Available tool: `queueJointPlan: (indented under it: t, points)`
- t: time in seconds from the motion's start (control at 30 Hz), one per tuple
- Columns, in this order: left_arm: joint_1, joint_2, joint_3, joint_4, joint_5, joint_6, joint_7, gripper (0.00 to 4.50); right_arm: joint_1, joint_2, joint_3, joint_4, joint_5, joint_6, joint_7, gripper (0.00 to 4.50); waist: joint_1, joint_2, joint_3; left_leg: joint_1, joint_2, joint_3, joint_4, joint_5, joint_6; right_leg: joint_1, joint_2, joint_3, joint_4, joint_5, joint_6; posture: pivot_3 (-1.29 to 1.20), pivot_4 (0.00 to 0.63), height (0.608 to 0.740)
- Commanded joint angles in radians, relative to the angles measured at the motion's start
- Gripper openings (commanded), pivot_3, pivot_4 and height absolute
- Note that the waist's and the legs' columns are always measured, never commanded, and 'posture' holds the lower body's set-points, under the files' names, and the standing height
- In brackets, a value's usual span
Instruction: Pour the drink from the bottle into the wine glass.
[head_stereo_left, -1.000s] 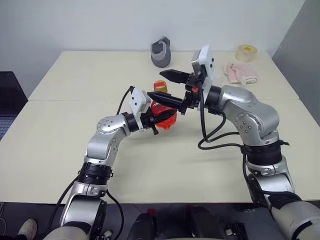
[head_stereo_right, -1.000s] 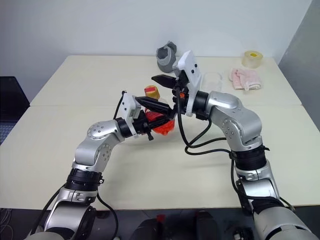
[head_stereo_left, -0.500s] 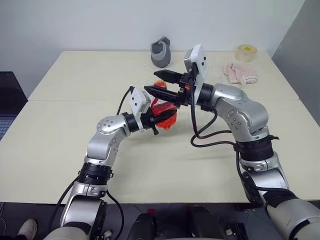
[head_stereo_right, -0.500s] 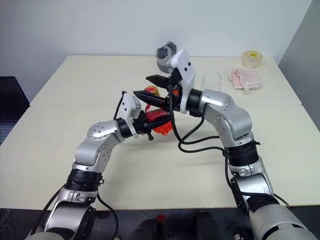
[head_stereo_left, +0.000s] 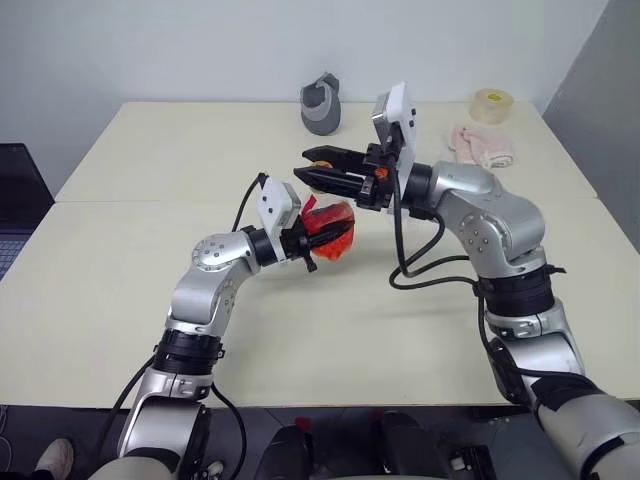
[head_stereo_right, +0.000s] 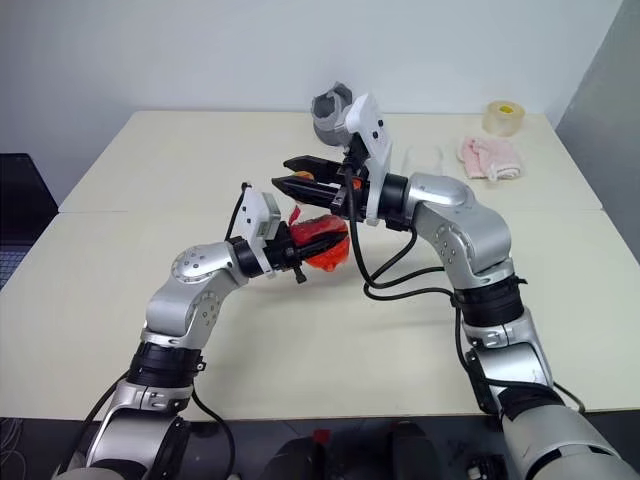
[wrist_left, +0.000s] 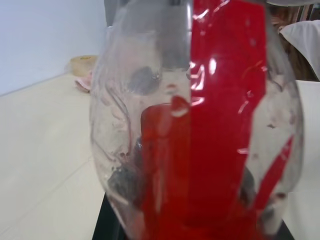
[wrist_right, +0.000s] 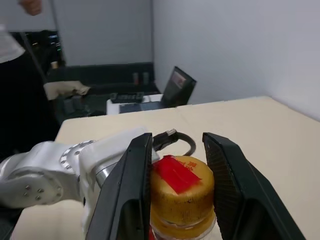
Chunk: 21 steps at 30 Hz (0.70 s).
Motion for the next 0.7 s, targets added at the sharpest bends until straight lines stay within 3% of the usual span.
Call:
queueJointPlan:
  t: [0.03, 0.2, 0.57, 0.7]
  points:
    - [0.039, 0.035, 0.013, -0.1, -0.045, 0.029, -0.031, 0.95, -0.059, -0.033, -0.003, 0.039, -0.045, -0.185, 0.11, 1.26, -0.001, 0.0, 0.0, 0.0, 0.0, 0.0, 0.0, 0.0, 0.0, 0.0, 0.0, 0.0, 0.0, 0.0, 0.0, 0.0, 0.15, 0.74]
    - [0.069, 0.054, 0.026, -0.14, -0.059, 0.051, -0.007, 0.93, -0.063, -0.041, -0.054, 0.069, 0.001, -0.126, 0.082, 1.26, -0.001, 0.0, 0.0, 0.0, 0.0, 0.0, 0.0, 0.0, 0.0, 0.0, 0.0, 0.0, 0.0, 0.0, 0.0, 0.0, 0.15, 0.74]
    - [0.121, 0.088, 0.046, -0.198, -0.085, 0.081, 0.002, 0.93, 0.114, -0.158, -0.145, -0.183, 0.166, 0.122, -0.016, 1.26, 0.006, 0.0, 0.0, 0.0, 0.0, -0.001, 0.0, 0.0, 0.0, 0.0, -0.001, 0.0, 0.0, 0.0, 0.0, 0.0, 0.15, 0.74]
    - [0.116, 0.087, 0.041, -0.185, -0.083, 0.078, -0.007, 0.93, 0.186, -0.208, -0.252, -0.29, 0.343, 0.324, -0.135, 1.26, 0.007, 0.0, 0.0, 0.0, 0.0, -0.001, 0.0, 0.0, 0.001, 0.001, -0.001, 0.0, -0.001, 0.0, 0.0, 0.0, 0.15, 0.74]
